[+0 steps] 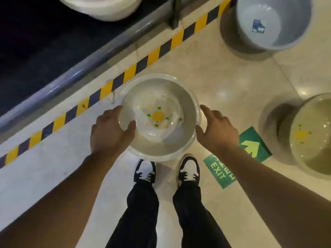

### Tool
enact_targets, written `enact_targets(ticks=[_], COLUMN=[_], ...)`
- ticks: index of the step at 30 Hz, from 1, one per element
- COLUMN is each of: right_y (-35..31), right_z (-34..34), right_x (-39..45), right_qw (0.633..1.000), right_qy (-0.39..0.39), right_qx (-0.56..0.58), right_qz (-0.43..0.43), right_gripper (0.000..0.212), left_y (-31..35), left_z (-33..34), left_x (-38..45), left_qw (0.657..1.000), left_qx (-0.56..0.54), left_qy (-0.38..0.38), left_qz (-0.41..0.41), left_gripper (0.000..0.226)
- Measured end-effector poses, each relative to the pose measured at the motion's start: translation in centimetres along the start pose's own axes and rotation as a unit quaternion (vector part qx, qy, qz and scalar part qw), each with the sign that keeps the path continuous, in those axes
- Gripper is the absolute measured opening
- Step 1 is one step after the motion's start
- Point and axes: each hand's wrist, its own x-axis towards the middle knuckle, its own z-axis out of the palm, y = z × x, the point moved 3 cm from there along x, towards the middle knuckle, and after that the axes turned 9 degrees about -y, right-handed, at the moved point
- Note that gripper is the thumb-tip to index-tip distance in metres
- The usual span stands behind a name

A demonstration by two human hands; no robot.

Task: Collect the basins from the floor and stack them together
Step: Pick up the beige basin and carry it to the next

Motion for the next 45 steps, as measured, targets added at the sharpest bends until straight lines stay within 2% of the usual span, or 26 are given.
enact_targets(ticks=[4, 7, 9, 13, 18, 23, 26, 29, 33, 38, 45], right_y=[0.0, 0.0, 0.2, 1.2, 3.0, 6.1, 9.4, 13.3, 19.2, 28.4, 42.3], right_z=[7.3, 11.3, 12.9, 13.5, 9.3, 1.1, -4.5, -9.3, -13.4, -13.9, -10.0], right_x=[5.2, 7.7, 8.8, 9.5, 6.9, 0.9, -3.3, -7.8, -13.1, -18.1, -18.9], right_qw=[0.999, 0.994, 0.987, 0.979, 0.971, 0.954, 0.938, 0.915, 0.875, 0.820, 0.769], right_qy=[0.011, 0.047, 0.073, 0.085, 0.092, 0.139, 0.166, 0.202, 0.247, 0.280, 0.284], right_qx=[0.024, 0.071, 0.102, 0.149, 0.189, 0.209, 0.226, 0.244, 0.280, 0.318, 0.356], right_qz=[0.036, 0.073, 0.096, 0.107, 0.116, 0.166, 0.202, 0.250, 0.306, 0.384, 0.448], right_gripper=[0.076, 0.094, 0.098, 0.094, 0.090, 0.090, 0.088, 0.086, 0.084, 0.085, 0.087], left_y=[-4.7, -7.4, -8.2, -8.9, -6.0, 1.8, 8.1, 15.4, 25.7, 37.8, 51.4], left_z=[6.0, 10.0, 11.6, 13.0, 10.1, 3.6, -0.4, -3.6, -5.0, -1.6, 10.2], left_x=[5.2, 6.9, 7.2, 7.3, 5.7, 3.2, 2.1, 1.1, -0.3, -2.1, -2.1], left_qw=[0.998, 0.994, 0.987, 0.981, 0.982, 0.990, 0.988, 0.981, 0.971, 0.949, 0.936], left_qx=[0.027, -0.010, -0.054, -0.120, -0.131, -0.130, -0.139, -0.147, -0.103, -0.059, 0.025], left_qy=[-0.040, -0.058, -0.060, -0.022, -0.042, -0.038, -0.062, -0.085, -0.116, -0.159, -0.206], left_qz=[-0.025, -0.095, -0.140, -0.152, -0.128, -0.034, 0.036, 0.091, 0.179, 0.266, 0.285], left_gripper=[0.075, 0.086, 0.082, 0.059, 0.068, 0.073, 0.086, 0.089, 0.090, 0.086, 0.090])
